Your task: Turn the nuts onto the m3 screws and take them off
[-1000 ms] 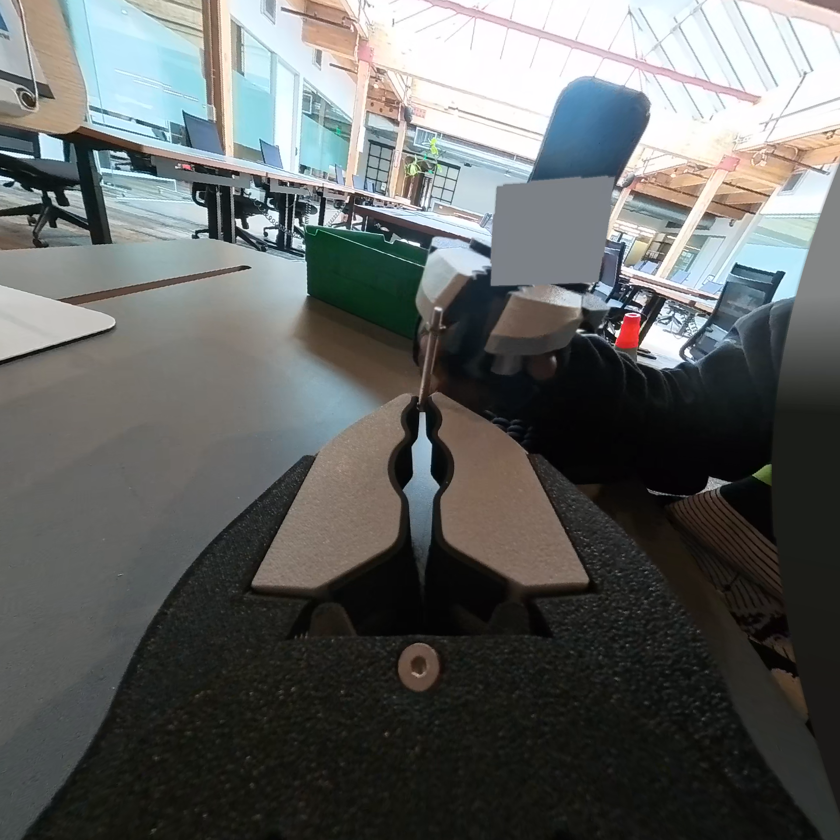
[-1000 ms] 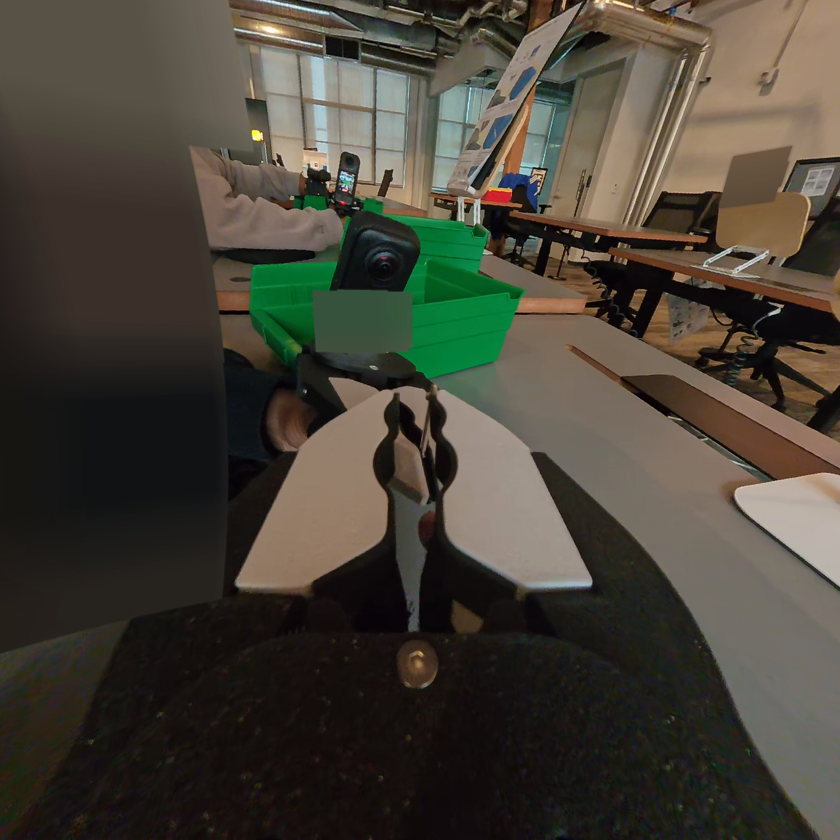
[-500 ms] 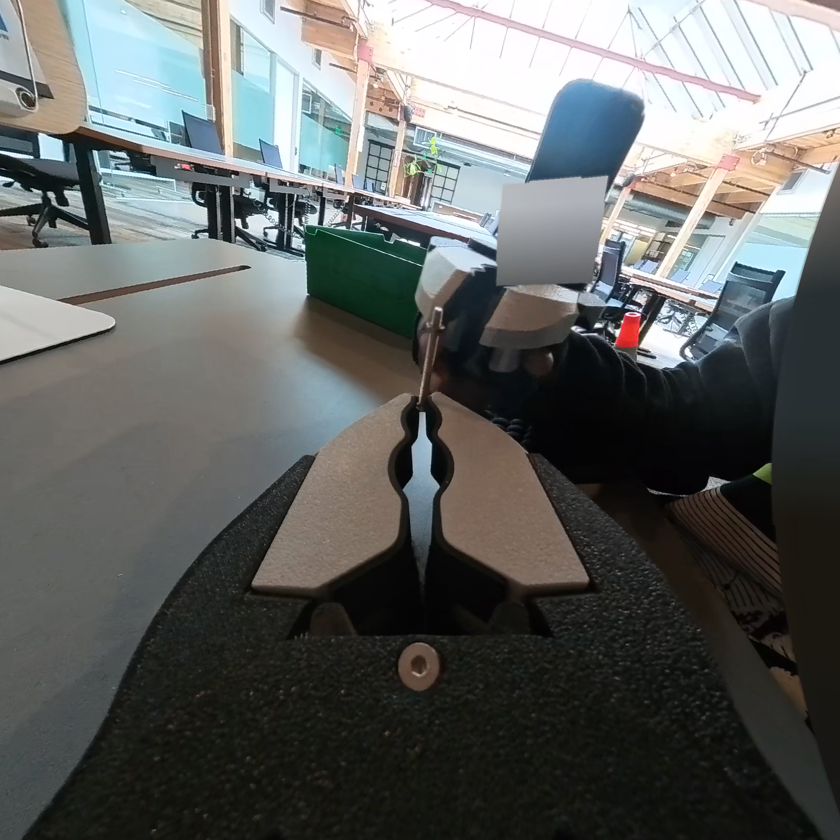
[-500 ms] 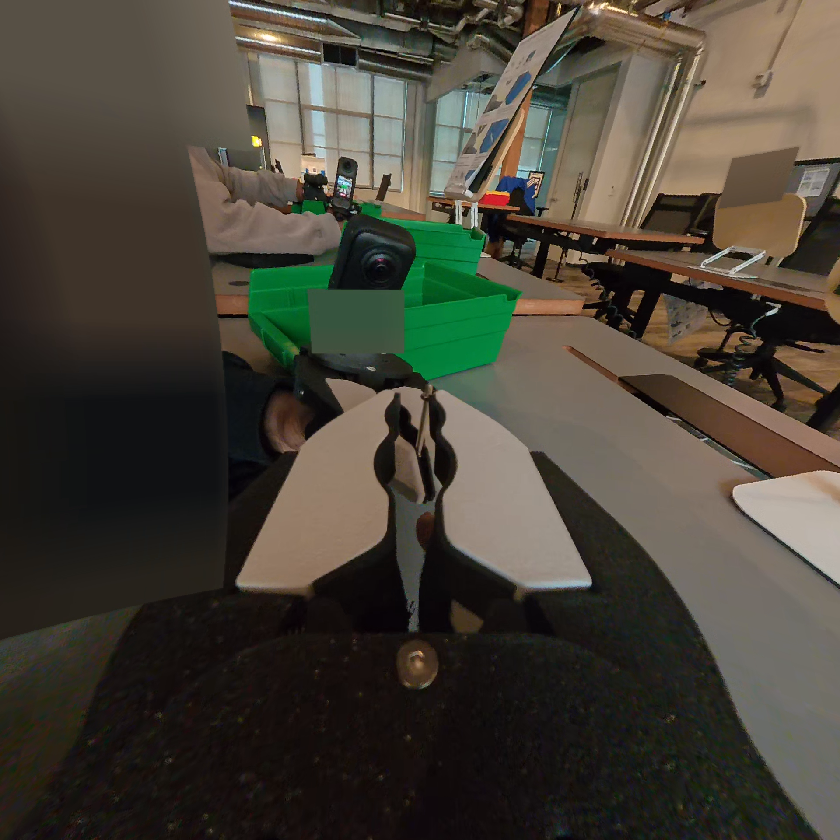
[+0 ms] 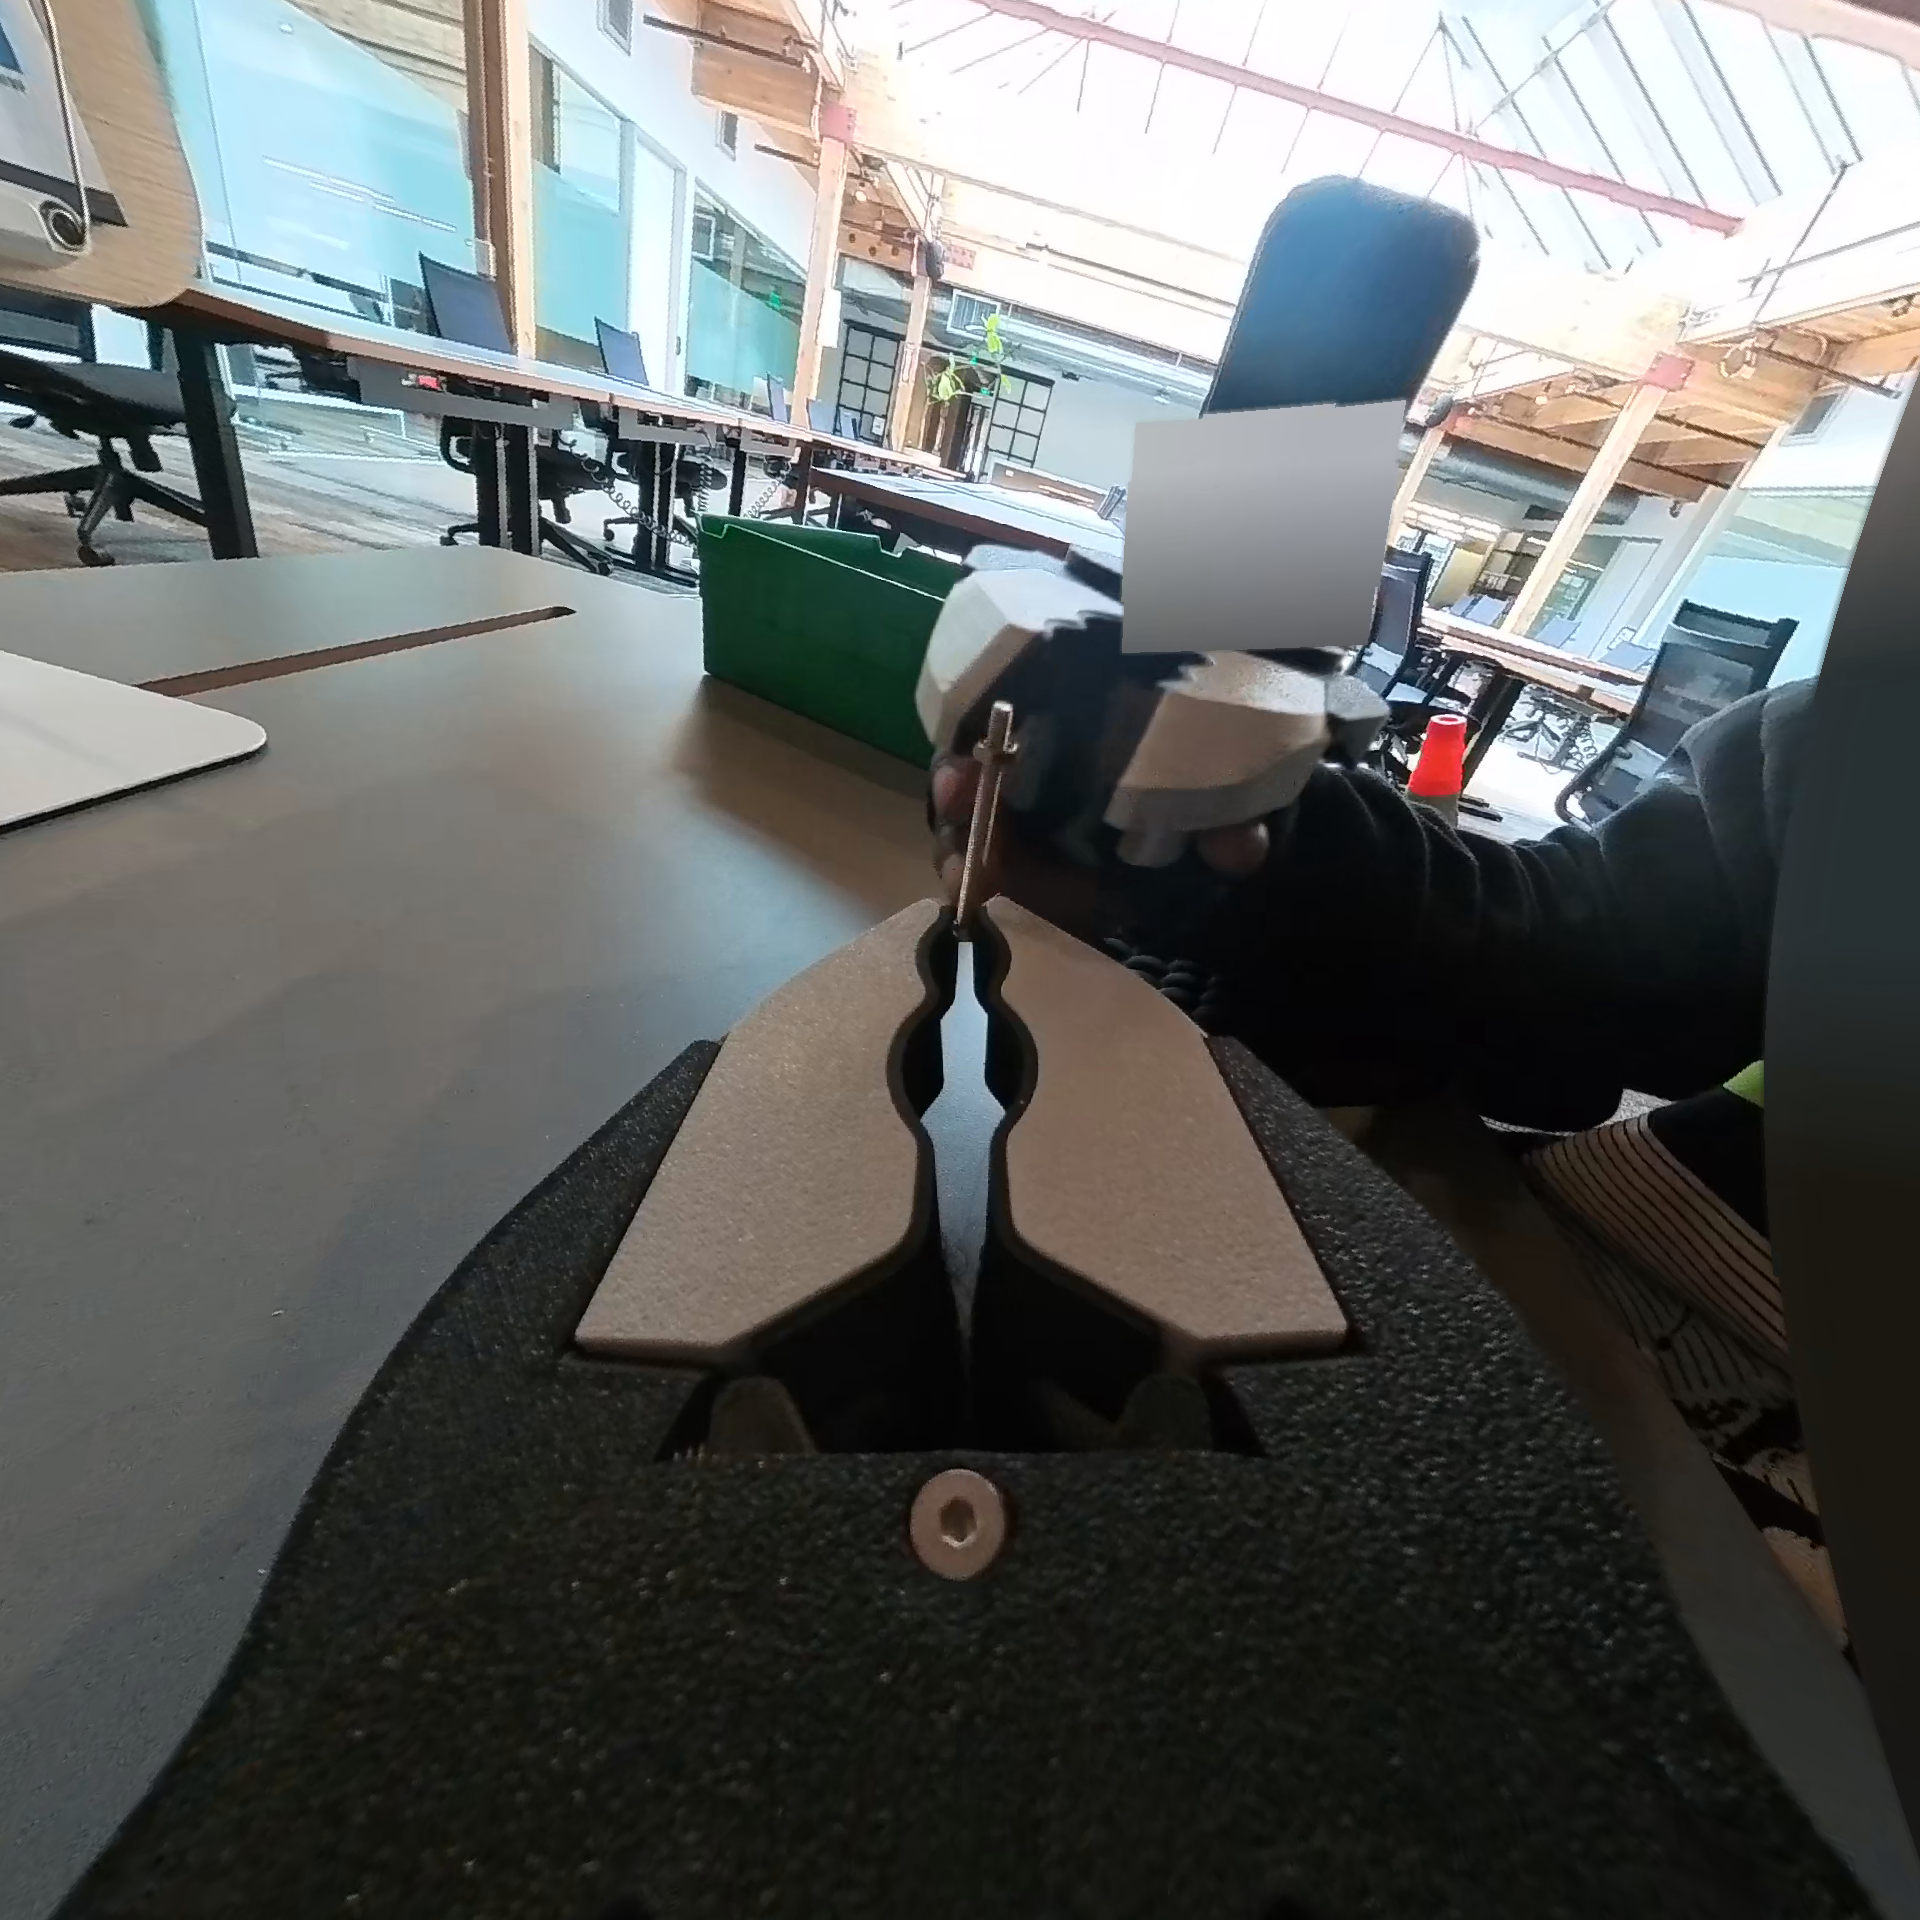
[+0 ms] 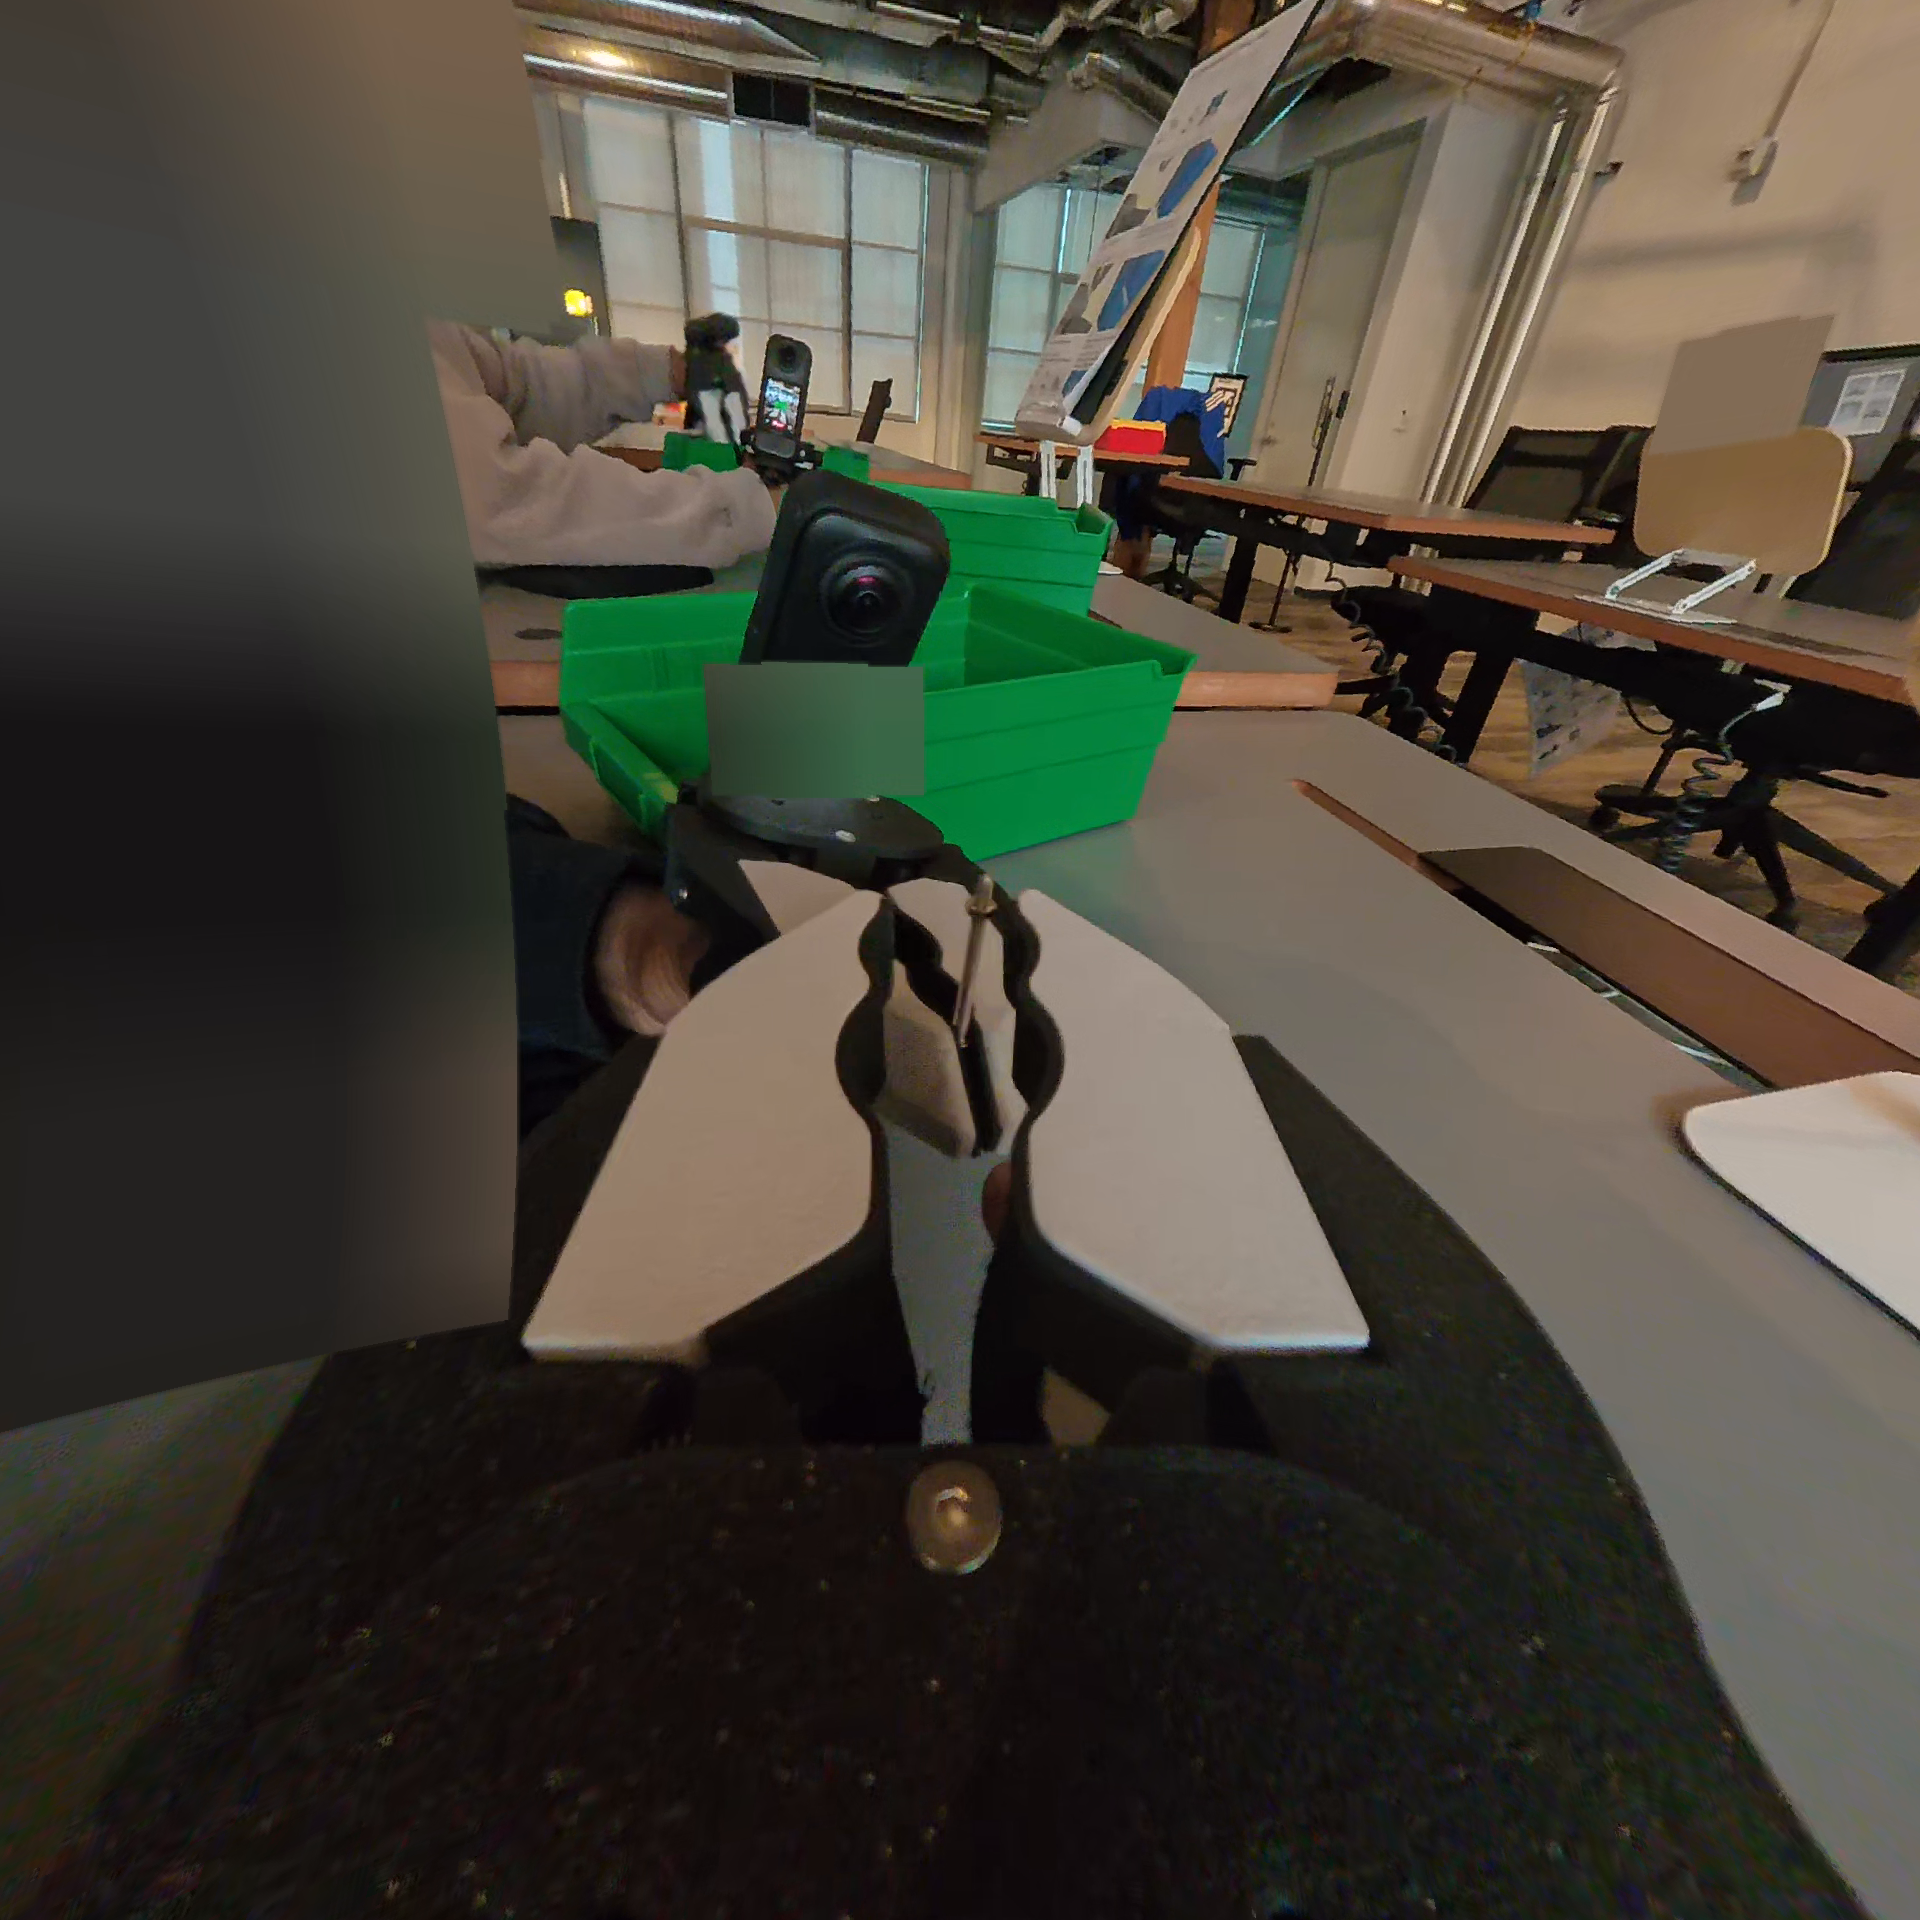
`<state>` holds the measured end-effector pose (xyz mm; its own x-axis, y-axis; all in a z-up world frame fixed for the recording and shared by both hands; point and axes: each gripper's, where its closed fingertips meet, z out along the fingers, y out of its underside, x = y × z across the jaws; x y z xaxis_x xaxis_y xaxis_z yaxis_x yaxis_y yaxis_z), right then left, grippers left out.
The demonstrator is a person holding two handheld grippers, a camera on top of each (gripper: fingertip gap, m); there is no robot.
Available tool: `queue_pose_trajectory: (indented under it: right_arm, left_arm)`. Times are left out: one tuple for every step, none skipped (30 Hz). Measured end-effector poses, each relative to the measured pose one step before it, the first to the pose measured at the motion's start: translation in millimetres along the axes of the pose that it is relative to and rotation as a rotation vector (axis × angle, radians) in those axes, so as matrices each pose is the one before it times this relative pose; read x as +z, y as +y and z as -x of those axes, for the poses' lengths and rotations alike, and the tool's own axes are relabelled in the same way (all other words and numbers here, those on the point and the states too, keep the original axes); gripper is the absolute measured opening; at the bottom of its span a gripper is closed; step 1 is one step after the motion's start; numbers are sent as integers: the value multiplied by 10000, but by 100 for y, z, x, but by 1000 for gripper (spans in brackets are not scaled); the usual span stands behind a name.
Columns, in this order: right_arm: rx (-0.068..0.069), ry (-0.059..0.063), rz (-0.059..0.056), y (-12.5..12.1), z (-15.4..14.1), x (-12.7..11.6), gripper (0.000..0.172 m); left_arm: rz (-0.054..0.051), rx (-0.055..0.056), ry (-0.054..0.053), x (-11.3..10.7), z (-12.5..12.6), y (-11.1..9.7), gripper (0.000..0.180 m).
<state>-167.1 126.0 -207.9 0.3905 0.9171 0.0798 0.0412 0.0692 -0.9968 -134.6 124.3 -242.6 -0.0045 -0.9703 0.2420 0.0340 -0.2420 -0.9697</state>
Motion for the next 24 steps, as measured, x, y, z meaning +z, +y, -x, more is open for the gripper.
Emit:
queue_pose_trajectory:
  right_arm:
    - [-14,-60,73,108,136,104,19]
    - [-37,-11,37,51,71,15,19]
    - [-34,0,4,-36,10,-95,16]
    - [10,5,0,-54,-28,-164,13]
    - [40,-33,-49,-93,-2,-186,10]
    - [49,38,-87,-132,-105,-151,10]
    - [9,76,-62,-76,-142,-76,10]
    - [-7,55,-3,19,-113,40,11]
    - [8,63,29,70,-95,108,14]
    - [-4,21,40,80,-10,160,18]
    - [-23,-47,55,85,105,142,20]
    - [-20,-30,33,65,97,110,20]
    - [-24,-43,8,14,108,52,20]
    - [-24,-38,4,-8,81,-14,19]
    - [-12,-5,-5,-47,18,-94,16]
    - [8,-6,-14,-75,4,-130,13]
    - [30,-60,-31,-84,62,-160,10]
    - [46,-26,-43,-80,21,-126,9]
    - [10,19,-19,-22,-46,-82,9]
    - [-21,42,13,39,-92,11,9]
    - [-8,43,22,59,-80,91,10]
    - [8,35,-3,35,-45,136,14]
    - [-2,-10,10,39,40,156,19]
    - [-11,-11,36,61,53,130,22]
  left_arm:
    - [1,-2,-3,-1,3,1,2]
    - [0,-1,-7,0,9,1,2]
    - [-4,0,-4,-7,6,-6,2]
    - [-12,-9,-5,-12,11,-18,2]
    - [-16,-23,-11,-19,28,-20,2]
    - [-6,-7,-1,-5,6,-11,2]
    - [15,20,8,9,-28,18,2]
    - [23,22,7,24,-25,29,2]
    - [6,7,0,6,-18,4,2]
    - [-10,-6,-3,-13,11,-7,2]
    - [-8,-9,-2,-5,5,-13,2]
    - [6,1,2,-4,-2,8,2]
    - [9,6,0,13,-6,15,2]
    - [-2,-3,-9,1,19,-5,2]
    - [-14,-14,-11,-20,14,-21,2]
    - [-13,-10,-8,-11,25,-13,2]
    - [-4,-7,-7,-7,13,-8,2]
    - [2,1,4,8,-14,6,2]
    - [5,12,3,7,-7,0,2]
    - [9,9,4,4,-18,17,2]
    - [5,-2,3,7,5,4,2]
    - [-2,0,0,2,0,-3,2]
    - [0,5,2,0,-12,-7,2]
    - [7,3,2,5,0,10,2]
